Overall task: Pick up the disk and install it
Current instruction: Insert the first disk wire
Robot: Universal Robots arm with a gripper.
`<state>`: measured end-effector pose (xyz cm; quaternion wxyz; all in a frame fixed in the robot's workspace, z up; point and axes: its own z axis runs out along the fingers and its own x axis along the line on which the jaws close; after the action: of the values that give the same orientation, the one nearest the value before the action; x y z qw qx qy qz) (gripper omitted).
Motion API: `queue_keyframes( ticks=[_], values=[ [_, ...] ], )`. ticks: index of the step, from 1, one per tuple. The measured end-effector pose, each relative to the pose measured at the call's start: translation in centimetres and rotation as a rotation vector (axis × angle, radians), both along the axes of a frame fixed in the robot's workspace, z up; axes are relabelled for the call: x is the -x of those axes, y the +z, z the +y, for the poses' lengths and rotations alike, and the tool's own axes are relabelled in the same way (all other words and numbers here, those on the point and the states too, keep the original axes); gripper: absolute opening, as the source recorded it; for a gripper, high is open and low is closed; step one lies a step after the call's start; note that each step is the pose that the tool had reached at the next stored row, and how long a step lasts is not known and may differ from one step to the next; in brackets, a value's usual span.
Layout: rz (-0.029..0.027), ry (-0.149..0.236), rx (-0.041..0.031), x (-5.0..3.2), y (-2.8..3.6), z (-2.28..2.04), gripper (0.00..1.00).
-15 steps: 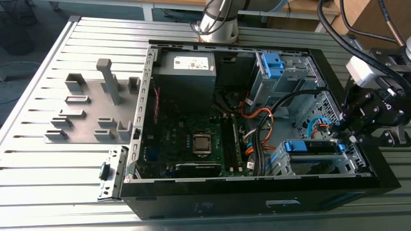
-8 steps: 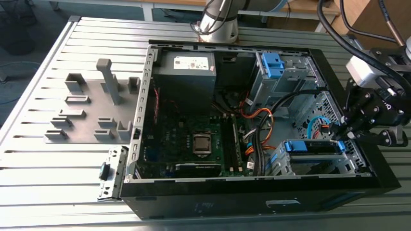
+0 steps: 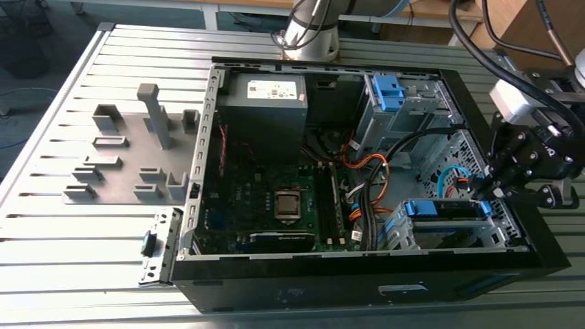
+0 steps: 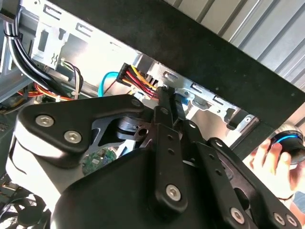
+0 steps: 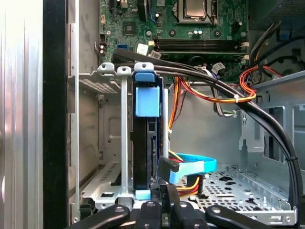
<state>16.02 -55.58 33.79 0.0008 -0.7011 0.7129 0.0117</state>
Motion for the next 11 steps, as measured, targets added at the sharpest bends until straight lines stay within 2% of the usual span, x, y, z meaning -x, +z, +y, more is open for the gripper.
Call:
queue_keyframes(
  ticks=[5,9,11],
  values=[
    [-0.0001,0.000,-0.0001,1.46,0.00,0.01,0.16],
    [-0.0001,0.000,-0.0001,1.53,0.00,-0.03,0.16],
    [-0.0001,0.000,-0.0003,1.53,-0.01,-0.20,0.16]
  ],
)
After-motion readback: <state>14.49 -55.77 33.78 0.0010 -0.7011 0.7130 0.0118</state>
